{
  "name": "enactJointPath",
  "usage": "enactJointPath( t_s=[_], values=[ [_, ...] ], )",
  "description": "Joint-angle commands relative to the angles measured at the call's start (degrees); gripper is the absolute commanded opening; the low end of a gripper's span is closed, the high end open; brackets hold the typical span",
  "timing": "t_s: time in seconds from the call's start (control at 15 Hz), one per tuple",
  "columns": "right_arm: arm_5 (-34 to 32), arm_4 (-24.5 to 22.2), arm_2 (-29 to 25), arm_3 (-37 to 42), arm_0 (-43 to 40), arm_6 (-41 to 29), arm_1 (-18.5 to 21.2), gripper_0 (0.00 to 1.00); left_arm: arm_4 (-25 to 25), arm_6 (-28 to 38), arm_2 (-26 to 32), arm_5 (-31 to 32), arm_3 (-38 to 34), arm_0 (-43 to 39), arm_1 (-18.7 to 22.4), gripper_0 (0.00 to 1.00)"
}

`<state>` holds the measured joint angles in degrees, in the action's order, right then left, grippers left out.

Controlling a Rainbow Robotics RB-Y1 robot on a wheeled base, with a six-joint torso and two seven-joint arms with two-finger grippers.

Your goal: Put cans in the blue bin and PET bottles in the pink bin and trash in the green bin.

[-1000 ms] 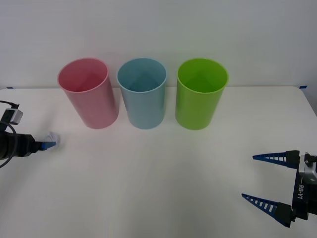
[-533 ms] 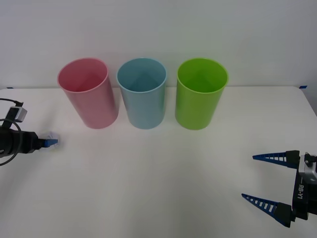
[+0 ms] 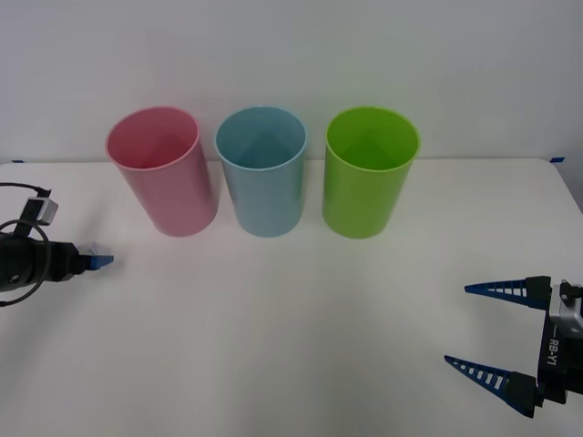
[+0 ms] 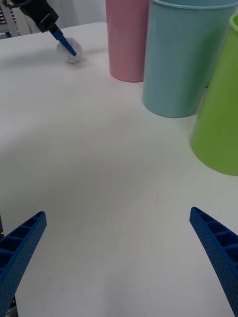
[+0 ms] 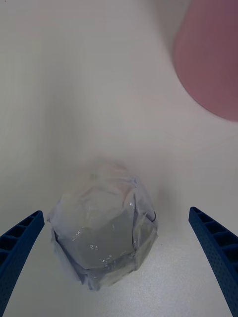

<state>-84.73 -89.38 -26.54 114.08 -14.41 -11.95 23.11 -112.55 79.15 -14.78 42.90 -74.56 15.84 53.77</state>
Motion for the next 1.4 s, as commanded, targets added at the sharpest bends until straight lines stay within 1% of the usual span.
enactJointPath(
  t_s=[0.07, 0.47, 0.73, 1.4],
  values=[
    [0.0, 0.0, 0.0, 0.0, 0.0, 0.0, 0.0, 1.00, -0.4, -0.4, 0.0, -0.5, 1.4, 0.4, -0.5, 1.00],
    [0.0, 0.0, 0.0, 0.0, 0.0, 0.0, 0.0, 1.00, -0.8, -0.5, 0.0, -0.8, 2.4, 0.5, -1.3, 1.00],
    [0.0, 0.0, 0.0, 0.0, 0.0, 0.0, 0.0, 1.00, -1.2, -2.1, 0.0, -1.3, 5.8, 2.0, -3.3, 1.00],
    [0.0, 0.0, 0.0, 0.0, 0.0, 0.0, 0.0, 1.00, -1.3, -2.2, -0.1, -1.6, 6.7, 2.5, -3.9, 1.00]
  ],
)
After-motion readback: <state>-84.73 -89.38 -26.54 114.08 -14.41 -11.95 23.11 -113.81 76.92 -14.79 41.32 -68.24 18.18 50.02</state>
